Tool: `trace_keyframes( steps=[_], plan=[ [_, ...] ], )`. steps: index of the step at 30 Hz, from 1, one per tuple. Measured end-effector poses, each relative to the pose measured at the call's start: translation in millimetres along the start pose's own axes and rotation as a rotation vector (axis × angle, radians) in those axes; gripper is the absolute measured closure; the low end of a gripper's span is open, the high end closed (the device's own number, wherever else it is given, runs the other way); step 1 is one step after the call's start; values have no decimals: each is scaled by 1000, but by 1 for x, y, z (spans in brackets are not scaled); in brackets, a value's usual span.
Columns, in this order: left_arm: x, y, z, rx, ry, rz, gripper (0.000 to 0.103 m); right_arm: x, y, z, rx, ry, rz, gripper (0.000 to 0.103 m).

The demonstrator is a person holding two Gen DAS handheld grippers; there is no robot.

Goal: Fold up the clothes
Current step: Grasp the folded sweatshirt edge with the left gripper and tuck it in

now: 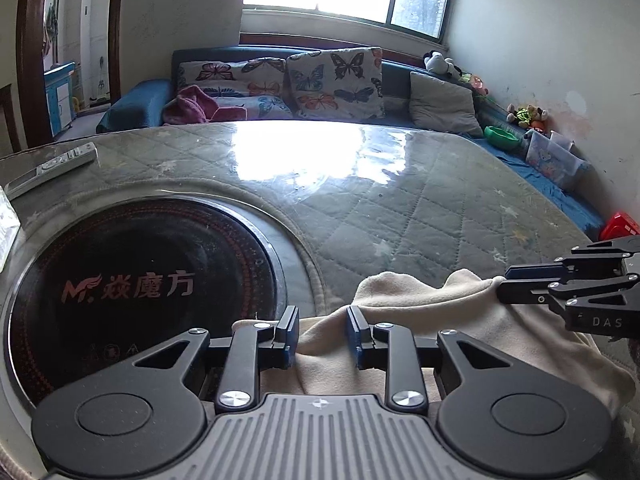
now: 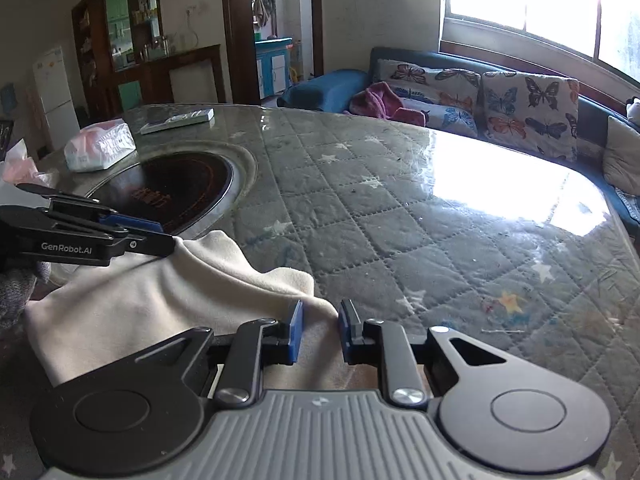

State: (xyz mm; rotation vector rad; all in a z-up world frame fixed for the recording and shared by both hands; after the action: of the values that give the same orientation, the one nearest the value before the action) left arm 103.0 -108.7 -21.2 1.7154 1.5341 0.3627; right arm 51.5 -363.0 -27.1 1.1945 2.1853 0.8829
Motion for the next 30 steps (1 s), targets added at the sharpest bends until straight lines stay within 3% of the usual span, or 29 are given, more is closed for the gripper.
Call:
trace_keyframes(
  steps=[4, 9, 12, 19, 23, 25, 30],
  plan=[
    [10, 4, -15, -18, 22, -14, 63, 10, 9, -17, -24, -13, -56, 83],
    [37, 4, -40, -45, 67, -62, 48, 51, 21, -37, -56, 57, -159, 82],
    [50, -1, -50, -41, 84, -93, 43, 82, 24, -43, -67, 109, -234, 75],
    [65, -18, -70, -44, 91, -146, 41, 162, 31, -51, -104, 241, -411, 75],
    [68, -29, -77, -39, 93, -152, 41, 182, 28, -38, -88, 245, -442, 76],
    [69, -32, -78, -35, 93, -161, 41, 191, 23, -28, -72, 252, -446, 87],
    [72, -36, -78, -29, 101, -173, 37, 202, 15, -21, -53, 247, -472, 87]
  ],
)
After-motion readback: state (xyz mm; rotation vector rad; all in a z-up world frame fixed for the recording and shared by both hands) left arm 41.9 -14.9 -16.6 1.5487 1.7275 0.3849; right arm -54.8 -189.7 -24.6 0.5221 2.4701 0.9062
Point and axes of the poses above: each gripper's, at about its wrist camera, not at the fingertips, and z roughly the way its jaws point, x to its left, y to its top, the point moved 8 cm from there along z, roughly the way its jaws point, and after that the axes turned 12 degrees about -z, right-handed, at the moved point
